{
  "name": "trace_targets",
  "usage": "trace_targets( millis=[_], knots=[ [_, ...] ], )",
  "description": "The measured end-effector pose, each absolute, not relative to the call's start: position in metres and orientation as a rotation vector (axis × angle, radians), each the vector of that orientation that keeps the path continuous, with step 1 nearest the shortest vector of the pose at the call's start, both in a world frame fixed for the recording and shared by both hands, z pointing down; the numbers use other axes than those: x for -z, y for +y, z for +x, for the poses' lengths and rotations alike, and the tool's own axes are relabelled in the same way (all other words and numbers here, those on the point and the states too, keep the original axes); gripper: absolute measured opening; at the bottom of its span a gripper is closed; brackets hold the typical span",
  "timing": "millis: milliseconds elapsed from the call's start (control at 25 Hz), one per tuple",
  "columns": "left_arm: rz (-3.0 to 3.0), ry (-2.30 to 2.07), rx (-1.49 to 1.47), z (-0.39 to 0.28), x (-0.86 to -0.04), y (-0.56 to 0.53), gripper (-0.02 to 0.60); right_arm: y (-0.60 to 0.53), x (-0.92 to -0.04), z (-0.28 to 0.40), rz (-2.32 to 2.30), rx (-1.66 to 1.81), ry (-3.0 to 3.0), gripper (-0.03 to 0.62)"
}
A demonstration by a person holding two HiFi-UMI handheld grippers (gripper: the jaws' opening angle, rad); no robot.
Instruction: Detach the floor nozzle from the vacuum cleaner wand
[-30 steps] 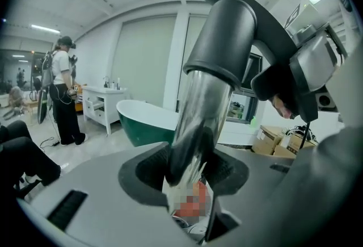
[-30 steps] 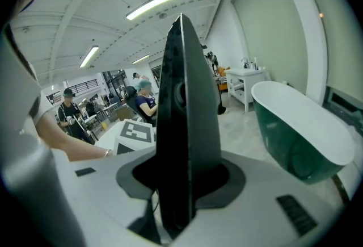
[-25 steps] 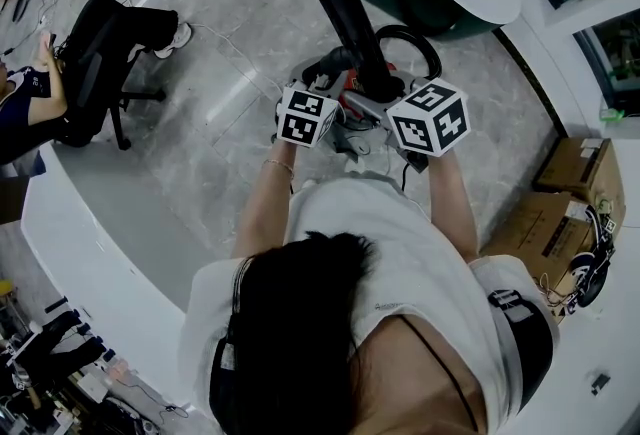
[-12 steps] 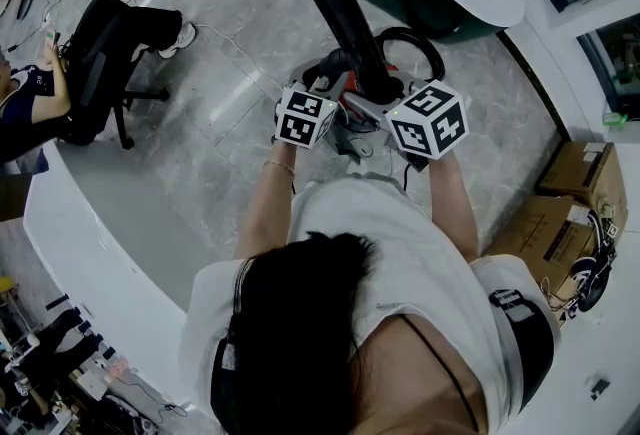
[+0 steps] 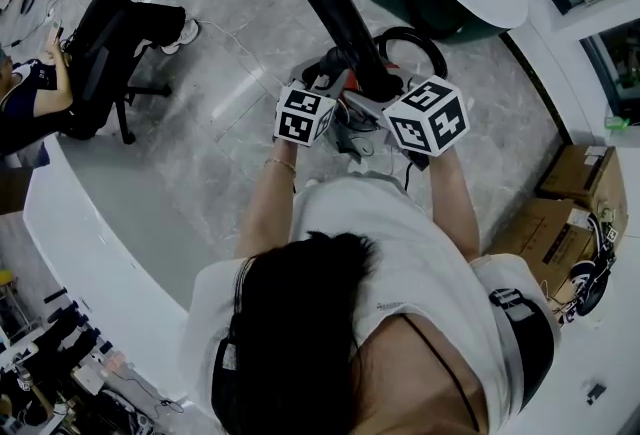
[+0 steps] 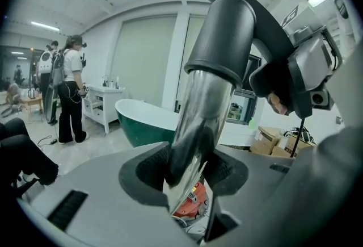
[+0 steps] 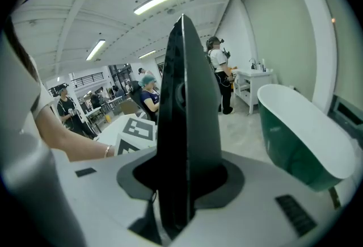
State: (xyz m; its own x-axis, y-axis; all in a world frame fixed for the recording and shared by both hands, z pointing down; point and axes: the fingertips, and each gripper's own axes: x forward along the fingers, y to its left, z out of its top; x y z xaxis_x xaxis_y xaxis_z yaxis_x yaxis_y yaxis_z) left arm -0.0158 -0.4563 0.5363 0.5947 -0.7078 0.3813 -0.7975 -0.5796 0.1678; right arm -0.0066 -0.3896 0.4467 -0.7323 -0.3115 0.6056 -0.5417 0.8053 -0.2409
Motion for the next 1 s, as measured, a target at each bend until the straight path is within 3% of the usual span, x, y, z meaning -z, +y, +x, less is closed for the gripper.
trace_targets(
  millis=[1000],
  knots=[
    [2.51, -1.181, -0.387, 0.004, -0.538, -0.448, 0.164, -0.382, -0.442, 0.009, 0.764, -0.49, -2.308, 0.152]
  ],
)
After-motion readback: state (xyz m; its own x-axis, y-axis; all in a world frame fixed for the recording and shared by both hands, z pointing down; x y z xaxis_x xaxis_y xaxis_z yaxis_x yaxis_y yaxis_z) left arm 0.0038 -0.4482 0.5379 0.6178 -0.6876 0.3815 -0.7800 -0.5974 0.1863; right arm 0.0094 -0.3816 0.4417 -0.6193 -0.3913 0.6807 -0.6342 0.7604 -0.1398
